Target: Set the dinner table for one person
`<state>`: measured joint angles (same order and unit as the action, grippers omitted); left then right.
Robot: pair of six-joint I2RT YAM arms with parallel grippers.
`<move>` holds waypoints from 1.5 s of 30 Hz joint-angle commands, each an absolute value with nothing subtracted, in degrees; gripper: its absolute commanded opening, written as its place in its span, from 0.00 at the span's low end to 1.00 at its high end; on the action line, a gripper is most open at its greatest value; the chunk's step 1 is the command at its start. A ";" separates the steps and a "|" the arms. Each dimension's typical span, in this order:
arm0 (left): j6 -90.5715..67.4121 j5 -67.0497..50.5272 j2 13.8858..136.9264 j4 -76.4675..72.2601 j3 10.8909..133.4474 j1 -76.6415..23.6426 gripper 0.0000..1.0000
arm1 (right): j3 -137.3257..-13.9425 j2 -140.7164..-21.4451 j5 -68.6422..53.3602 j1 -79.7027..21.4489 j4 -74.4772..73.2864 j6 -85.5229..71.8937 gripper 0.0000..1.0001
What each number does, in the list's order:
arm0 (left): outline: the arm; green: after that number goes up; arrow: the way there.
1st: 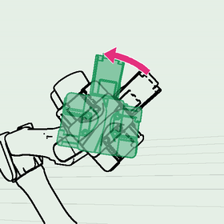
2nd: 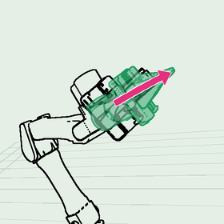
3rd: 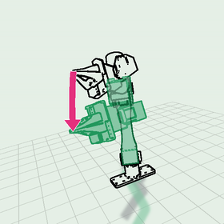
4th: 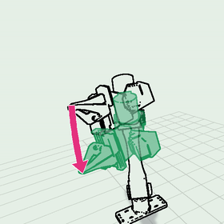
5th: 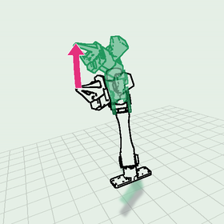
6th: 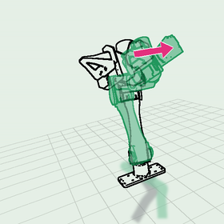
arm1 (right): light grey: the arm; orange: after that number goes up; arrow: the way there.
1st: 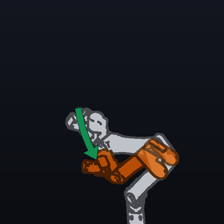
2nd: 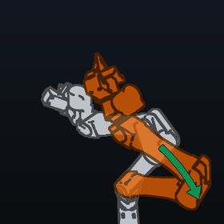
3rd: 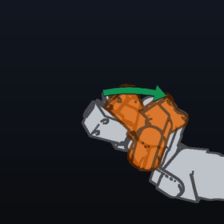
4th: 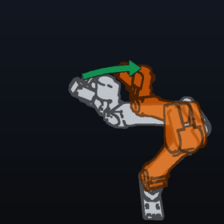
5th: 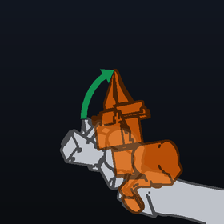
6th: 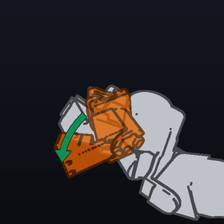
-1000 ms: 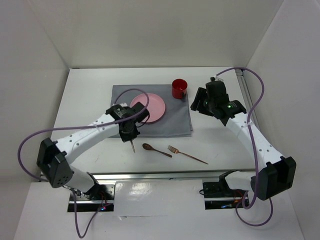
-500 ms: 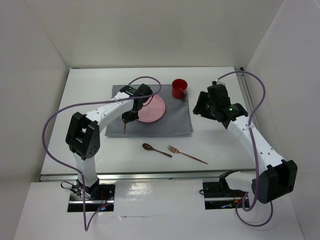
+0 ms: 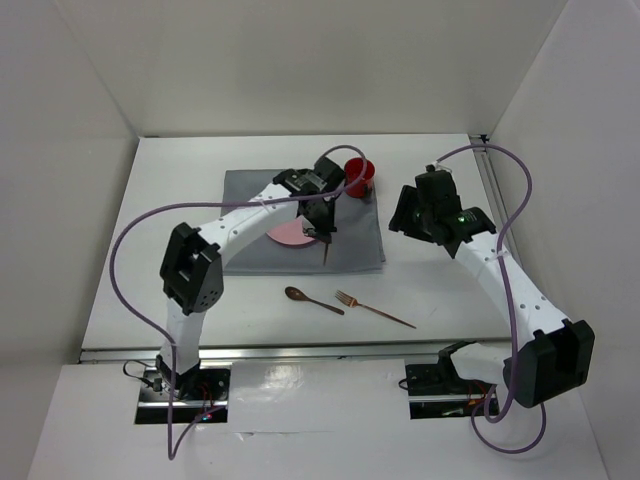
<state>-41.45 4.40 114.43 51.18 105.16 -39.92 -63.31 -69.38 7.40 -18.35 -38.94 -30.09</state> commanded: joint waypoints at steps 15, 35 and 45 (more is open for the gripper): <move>-50.80 -4.49 136.31 45.79 124.79 -40.25 0.00 | -63.46 -65.04 10.46 -17.23 -44.29 -29.71 0.64; -50.45 -4.93 134.04 45.88 122.44 -39.72 0.61 | -65.74 -63.98 10.99 -17.23 -47.02 -30.23 0.64; -49.13 3.58 105.67 45.35 99.85 -41.75 0.59 | -57.23 -61.79 -9.03 -19.33 -36.41 -21.27 0.63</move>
